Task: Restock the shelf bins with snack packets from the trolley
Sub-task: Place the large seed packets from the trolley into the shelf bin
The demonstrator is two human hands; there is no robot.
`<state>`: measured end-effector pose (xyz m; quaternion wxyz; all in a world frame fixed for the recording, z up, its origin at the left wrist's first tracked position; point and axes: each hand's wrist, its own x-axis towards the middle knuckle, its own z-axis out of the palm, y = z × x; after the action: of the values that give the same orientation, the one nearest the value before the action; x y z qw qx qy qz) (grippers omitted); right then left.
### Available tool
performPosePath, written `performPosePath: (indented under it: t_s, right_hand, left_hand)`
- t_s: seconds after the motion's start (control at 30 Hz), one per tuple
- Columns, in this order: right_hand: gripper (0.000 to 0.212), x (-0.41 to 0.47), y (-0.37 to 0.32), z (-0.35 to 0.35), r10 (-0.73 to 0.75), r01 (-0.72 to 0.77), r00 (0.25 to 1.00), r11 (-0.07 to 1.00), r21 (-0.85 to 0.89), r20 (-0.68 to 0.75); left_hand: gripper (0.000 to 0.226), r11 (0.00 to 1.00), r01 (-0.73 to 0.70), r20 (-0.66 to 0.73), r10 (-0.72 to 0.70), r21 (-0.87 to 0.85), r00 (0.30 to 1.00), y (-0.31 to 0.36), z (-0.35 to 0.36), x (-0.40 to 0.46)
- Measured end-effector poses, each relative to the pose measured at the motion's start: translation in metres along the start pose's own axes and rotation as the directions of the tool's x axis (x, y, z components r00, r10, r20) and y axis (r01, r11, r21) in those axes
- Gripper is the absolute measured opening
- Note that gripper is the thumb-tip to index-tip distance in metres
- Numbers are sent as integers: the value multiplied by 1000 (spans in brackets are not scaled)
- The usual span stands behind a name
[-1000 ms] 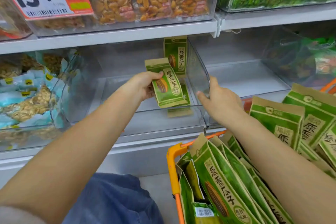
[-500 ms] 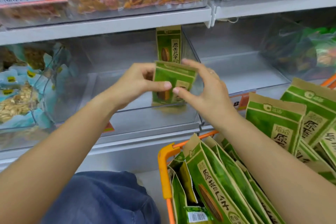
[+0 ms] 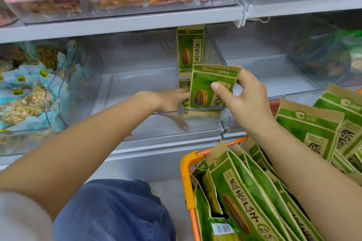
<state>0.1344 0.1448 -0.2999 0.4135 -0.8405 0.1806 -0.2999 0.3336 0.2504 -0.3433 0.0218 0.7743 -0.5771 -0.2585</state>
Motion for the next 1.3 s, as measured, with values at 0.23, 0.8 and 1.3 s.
performPosePath:
  t_s: [0.23, 0.8, 1.3]
  right_hand:
    - [24, 2, 1, 0, -4, 5, 1000, 998, 57, -24]
    - [22, 1, 2, 1, -7, 8, 1000, 997, -81, 2]
    - [17, 6, 8, 3, -40, 42, 999, 979, -200, 12]
  left_hand:
    - [55, 943, 53, -116, -15, 328, 993, 23, -4, -6]
    - [17, 807, 90, -618, -513, -583, 596, 2, -51, 32]
    - [54, 483, 79, -383, -775, -872, 503, -10, -56, 71]
